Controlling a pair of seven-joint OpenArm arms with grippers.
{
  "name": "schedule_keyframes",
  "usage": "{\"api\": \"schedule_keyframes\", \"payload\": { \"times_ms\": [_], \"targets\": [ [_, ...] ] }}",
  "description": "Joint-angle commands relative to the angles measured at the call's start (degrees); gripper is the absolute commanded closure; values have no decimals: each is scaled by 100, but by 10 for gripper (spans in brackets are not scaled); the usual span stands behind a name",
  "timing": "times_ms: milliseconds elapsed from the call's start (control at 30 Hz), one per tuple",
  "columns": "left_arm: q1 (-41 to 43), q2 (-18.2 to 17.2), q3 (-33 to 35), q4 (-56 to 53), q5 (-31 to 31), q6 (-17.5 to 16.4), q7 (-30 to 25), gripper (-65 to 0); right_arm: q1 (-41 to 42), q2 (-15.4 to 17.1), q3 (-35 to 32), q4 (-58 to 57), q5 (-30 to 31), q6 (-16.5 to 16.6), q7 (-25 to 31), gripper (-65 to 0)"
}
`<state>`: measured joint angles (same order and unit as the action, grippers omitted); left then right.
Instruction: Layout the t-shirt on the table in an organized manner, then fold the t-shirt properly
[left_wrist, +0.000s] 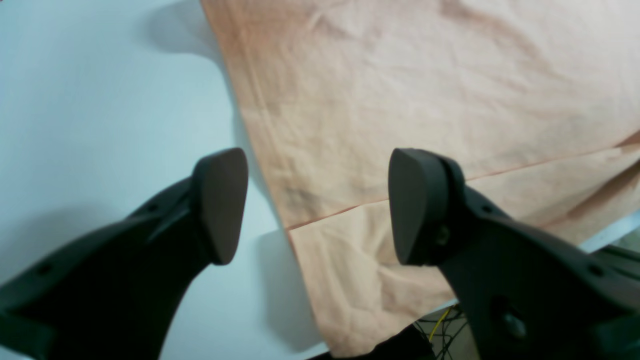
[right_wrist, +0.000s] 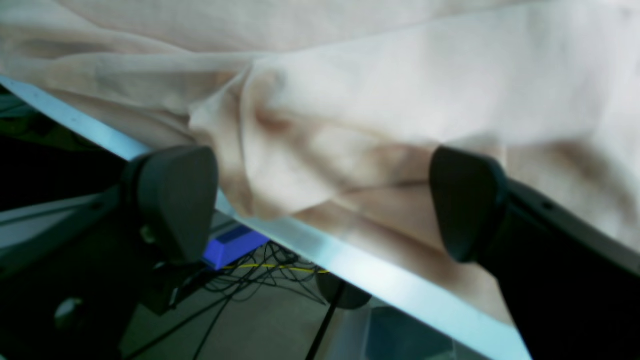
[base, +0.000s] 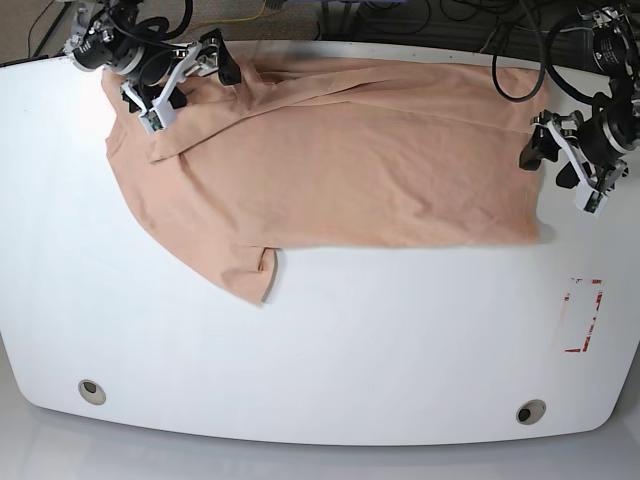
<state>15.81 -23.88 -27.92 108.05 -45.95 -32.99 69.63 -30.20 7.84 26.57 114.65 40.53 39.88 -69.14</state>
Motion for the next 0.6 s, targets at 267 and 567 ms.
{"api": "schedule_keyframes", "payload": {
  "times_ms": [267,567],
  "targets": [
    [-144,-78,98,-67,187,25,-101,-403,0,47,-455,82,136,12,220,-650],
    [-144,-87,89,-67,187,16,-101,-403,35,47,-481,-296,136,12,220,-515]
  ]
}}
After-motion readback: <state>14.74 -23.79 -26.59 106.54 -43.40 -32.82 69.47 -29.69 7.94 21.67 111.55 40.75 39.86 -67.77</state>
